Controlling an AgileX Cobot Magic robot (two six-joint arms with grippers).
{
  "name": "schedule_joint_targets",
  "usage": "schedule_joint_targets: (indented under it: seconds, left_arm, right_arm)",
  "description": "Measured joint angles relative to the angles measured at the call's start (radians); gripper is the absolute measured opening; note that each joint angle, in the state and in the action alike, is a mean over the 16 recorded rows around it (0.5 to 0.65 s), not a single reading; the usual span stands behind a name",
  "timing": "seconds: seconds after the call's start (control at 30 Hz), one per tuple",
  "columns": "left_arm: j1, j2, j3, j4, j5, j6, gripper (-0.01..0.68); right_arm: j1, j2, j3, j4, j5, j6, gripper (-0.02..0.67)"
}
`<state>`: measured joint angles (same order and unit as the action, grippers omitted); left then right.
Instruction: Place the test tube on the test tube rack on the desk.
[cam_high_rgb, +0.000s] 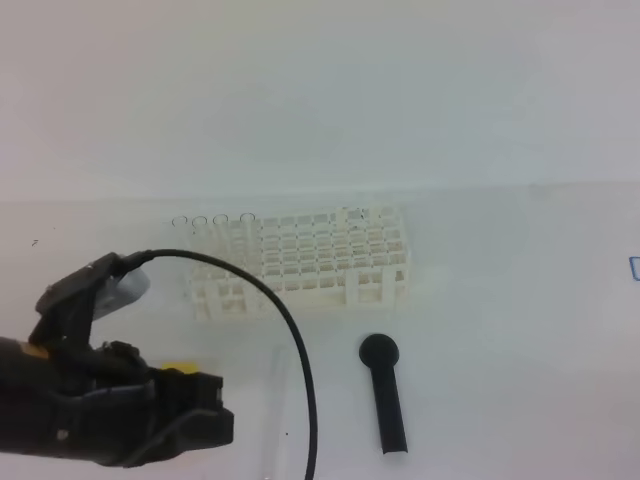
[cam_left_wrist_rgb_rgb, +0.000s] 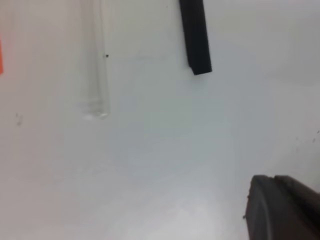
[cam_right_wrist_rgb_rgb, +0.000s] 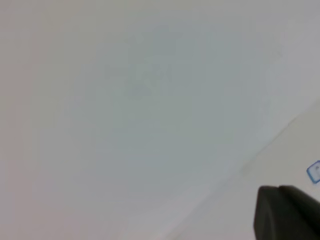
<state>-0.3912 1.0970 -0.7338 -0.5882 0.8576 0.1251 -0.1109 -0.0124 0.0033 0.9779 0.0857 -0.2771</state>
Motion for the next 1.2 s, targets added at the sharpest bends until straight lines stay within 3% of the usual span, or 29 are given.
schedule_joint_targets:
  seconds: [0.3, 0.53, 0.9, 1.2]
  left_arm:
    - [-0.013, 0.108, -0.016, 0.017, -0.026, 0.0, -0.001]
    - [-0.101, 0.214, -0.077, 0.181, -0.016, -0.12, -0.001]
    - [-0.26, 0.38, -0.213, 0.497, 0.005, -0.426, -0.001]
    - [-0.275, 0.464, -0.269, 0.556, -0.011, -0.4, -0.001]
  right_arm:
    - [0.007, 0.075, -0.156, 0.013, 0.131, -0.367, -0.001]
    - [0.057, 0.232, -0.322, -0.067, 0.282, -0.597, -0.001]
    - [0.181, 0.479, -0.441, -0.185, 0.418, -0.671, -0.001]
    - [0.254, 0.567, -0.449, -0.226, 0.486, -0.681, -0.001]
